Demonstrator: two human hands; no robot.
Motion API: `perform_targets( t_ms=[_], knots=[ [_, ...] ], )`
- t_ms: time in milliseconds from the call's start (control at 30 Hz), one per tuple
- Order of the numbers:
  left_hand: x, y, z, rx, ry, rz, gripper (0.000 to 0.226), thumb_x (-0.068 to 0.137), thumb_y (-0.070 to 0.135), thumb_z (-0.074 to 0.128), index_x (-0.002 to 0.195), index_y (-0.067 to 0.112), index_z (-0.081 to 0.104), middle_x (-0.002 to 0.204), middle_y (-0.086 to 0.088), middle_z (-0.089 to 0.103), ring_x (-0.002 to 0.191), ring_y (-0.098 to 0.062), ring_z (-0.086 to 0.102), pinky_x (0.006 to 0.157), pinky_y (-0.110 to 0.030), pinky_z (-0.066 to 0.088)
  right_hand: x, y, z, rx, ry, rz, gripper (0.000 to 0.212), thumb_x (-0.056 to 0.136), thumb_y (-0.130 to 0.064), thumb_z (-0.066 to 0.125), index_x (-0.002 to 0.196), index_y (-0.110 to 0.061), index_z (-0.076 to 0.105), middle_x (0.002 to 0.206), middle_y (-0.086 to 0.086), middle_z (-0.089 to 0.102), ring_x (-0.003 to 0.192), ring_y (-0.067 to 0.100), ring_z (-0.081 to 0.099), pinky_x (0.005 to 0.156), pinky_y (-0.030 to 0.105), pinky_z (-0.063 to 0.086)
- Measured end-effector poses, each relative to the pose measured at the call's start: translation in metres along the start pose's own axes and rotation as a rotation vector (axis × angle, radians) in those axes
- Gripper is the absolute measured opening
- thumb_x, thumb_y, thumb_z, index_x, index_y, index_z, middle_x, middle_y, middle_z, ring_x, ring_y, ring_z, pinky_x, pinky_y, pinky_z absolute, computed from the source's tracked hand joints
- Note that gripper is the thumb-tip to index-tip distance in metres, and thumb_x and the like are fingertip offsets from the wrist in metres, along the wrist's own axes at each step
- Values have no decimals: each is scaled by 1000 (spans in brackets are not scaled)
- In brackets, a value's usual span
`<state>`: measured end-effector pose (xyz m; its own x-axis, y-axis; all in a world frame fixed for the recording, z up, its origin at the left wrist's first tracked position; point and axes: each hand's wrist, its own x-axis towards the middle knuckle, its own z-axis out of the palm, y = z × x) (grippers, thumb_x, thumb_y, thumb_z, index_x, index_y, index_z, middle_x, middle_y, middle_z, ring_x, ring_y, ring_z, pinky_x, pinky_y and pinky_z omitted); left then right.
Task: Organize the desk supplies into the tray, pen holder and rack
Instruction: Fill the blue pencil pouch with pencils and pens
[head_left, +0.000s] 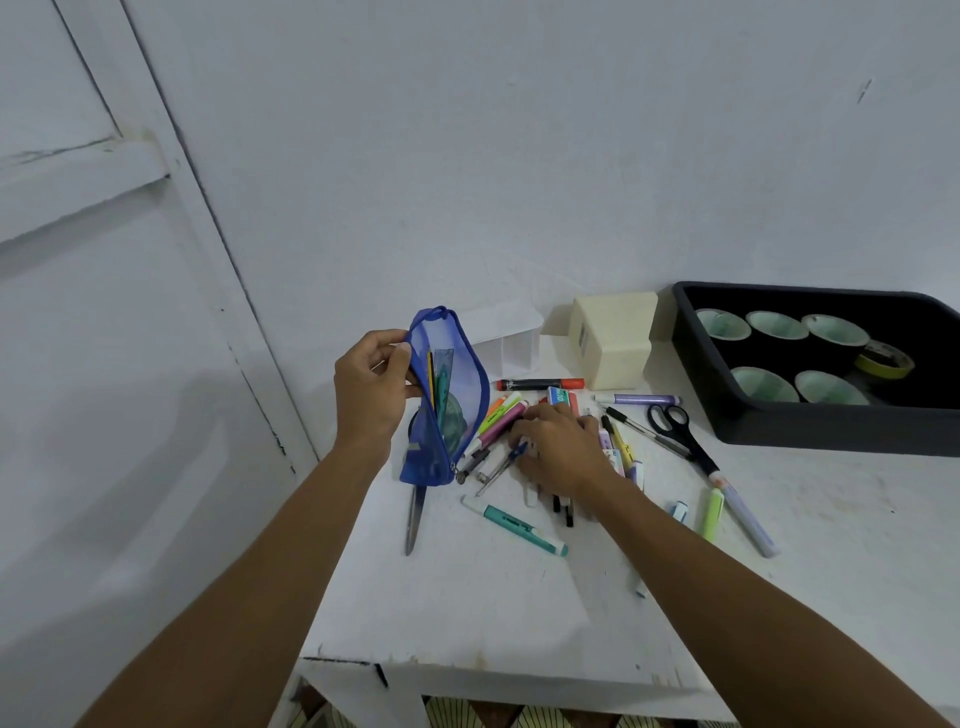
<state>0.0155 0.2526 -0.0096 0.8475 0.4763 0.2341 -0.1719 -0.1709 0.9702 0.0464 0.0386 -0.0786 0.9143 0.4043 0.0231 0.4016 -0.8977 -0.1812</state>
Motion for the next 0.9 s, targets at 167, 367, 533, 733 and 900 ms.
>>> perform_targets(
  t_ms=[167,367,533,733,900],
  knots=[
    [1,0,0,-9,0,-3,15,97,11,53,106,10,65,89,-5,70,68,-15,68,61,-29,60,10,6,-20,96,-84,-160,13,85,-17,66,96,-23,66,113,-4,58,113,18,47,92,41,39],
    [0,0,0,4,-3,9,15,98,12,53,107,10,65,90,-3,70,70,-15,68,62,-30,61,7,26,-65,622,49,-102,15,83,-6,70,90,-18,64,89,-3,68,83,14,66,80,29,54],
    [-4,5,8,-33,-23,1,14,97,9,53,103,10,65,82,-2,69,61,-10,65,59,-29,59,5,10,-112,988,350,-41,11,85,-3,66,90,-11,62,84,6,67,77,16,60,75,30,51],
    [-13,13,30,-75,-71,-11,13,96,10,54,103,8,65,87,-9,70,66,-18,66,61,-34,60,7,-17,-130,1103,380,34,15,84,-10,71,92,-12,58,72,6,68,61,8,59,59,20,47],
    [-21,15,46,-112,-110,-6,14,96,8,54,103,5,65,82,-8,70,61,-16,66,60,-35,59,4,12,-101,982,351,248,13,87,-15,70,95,-11,60,85,7,73,70,17,67,59,26,51]
  ],
)
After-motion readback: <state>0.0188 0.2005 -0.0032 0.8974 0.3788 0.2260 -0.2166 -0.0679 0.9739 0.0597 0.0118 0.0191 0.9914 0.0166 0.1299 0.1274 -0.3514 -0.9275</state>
